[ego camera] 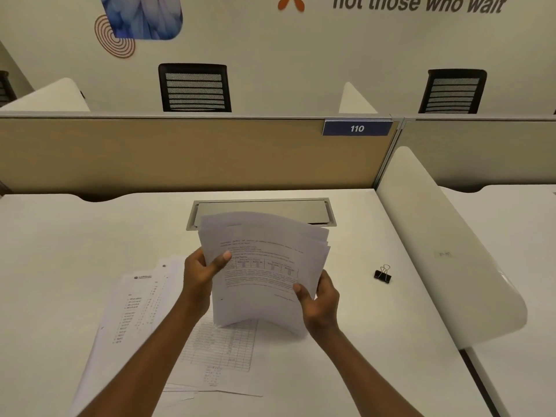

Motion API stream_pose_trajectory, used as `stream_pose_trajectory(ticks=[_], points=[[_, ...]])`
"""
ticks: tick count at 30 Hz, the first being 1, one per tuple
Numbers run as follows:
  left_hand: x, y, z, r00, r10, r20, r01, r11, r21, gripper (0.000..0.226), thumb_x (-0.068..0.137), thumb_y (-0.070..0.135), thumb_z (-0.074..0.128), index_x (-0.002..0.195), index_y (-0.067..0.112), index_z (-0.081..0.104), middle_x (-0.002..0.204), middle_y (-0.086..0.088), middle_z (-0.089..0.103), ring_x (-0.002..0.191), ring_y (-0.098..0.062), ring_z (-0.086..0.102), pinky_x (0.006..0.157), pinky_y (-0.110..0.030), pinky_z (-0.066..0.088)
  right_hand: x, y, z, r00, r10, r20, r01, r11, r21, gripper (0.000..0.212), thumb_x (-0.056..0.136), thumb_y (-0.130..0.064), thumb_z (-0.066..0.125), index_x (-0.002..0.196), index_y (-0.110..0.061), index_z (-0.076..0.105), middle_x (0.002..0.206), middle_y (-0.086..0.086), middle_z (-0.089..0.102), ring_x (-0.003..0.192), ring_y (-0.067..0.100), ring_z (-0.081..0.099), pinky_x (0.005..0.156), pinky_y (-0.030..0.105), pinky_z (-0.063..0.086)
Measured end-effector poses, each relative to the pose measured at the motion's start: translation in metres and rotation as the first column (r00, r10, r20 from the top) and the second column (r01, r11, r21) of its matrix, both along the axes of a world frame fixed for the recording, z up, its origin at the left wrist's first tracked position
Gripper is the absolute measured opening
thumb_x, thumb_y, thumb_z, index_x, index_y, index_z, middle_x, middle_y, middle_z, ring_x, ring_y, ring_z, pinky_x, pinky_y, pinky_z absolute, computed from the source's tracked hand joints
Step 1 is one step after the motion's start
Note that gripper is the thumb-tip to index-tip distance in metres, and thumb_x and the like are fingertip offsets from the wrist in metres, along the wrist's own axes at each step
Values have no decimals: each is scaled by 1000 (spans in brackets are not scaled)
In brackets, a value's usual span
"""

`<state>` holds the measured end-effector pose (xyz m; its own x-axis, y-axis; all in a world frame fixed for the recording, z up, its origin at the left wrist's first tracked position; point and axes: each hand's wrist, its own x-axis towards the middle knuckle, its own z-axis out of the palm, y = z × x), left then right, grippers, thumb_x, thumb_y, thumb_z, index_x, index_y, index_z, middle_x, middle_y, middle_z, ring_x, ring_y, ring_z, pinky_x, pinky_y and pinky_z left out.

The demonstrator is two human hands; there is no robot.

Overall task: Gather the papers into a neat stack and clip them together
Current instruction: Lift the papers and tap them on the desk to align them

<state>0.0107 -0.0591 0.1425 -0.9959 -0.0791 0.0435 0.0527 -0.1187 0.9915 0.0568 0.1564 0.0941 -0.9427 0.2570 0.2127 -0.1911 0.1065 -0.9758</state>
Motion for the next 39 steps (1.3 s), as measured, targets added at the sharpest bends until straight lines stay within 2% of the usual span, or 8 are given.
stream_pose_trajectory(ticks=[3,8,14,19,25,29,33,39], points=[[-9,9,21,984,165,-64,-163,986,32,54,68,49,65,99,5,60,83,-2,69,72,-15,70,59,-26,57,-9,-2,16,998,-26,-52,22,998,-61,33,74,-42,65,103,-31,53,99,-5,66,89,9,66,69,25,58],[-26,27,52,859,512,28,-508,858,-78,62,67,71,57,90,13,51,84,-2,59,74,-18,58,61,-31,48,-14,-5,23,997,-33,-68,27,996,-86,33,75,-38,66,104,-31,54,98,-3,66,89,12,66,69,26,58],[-34,36,55,795,594,127,-535,783,-316,60,72,66,63,106,19,48,100,-5,62,87,-25,62,78,-44,56,-13,-5,24,998,-38,-57,32,995,-95,30,77,-22,66,103,-30,54,96,-1,66,87,14,66,67,24,57],[-31,36,47,793,600,111,-527,765,-371,30,86,47,59,98,24,44,82,4,56,80,-24,62,80,-48,57,-14,-4,21,999,-29,-41,26,996,-80,30,75,-26,67,101,-29,54,95,-1,65,85,13,65,66,22,56],[-27,29,44,874,485,22,-458,840,-290,41,87,48,59,109,19,40,89,1,55,76,-18,61,63,-30,54,-15,-4,12,1000,8,7,-7,999,-53,34,75,-23,68,107,-18,57,96,3,66,87,16,64,67,29,59],[-17,8,18,976,218,24,-213,966,-145,54,76,56,65,104,10,54,82,5,66,74,-17,66,52,-18,53,-15,-2,8,997,39,71,-37,999,-27,31,72,-20,68,102,-16,61,91,-4,67,82,9,64,63,18,54],[-7,-13,-23,985,-62,162,99,967,-234,86,36,78,76,99,19,65,93,3,75,86,-16,71,68,-28,59,-16,-1,-4,980,56,192,-66,997,49,20,77,-13,73,92,-22,64,88,-5,69,82,18,67,71,30,59],[-4,-11,-43,959,-70,275,146,953,-266,58,52,43,82,105,23,68,106,-3,72,100,-27,67,81,-42,59,-18,-4,2,976,17,218,-53,985,162,10,84,-8,67,87,1,66,80,14,69,75,34,63,65,39,56]])
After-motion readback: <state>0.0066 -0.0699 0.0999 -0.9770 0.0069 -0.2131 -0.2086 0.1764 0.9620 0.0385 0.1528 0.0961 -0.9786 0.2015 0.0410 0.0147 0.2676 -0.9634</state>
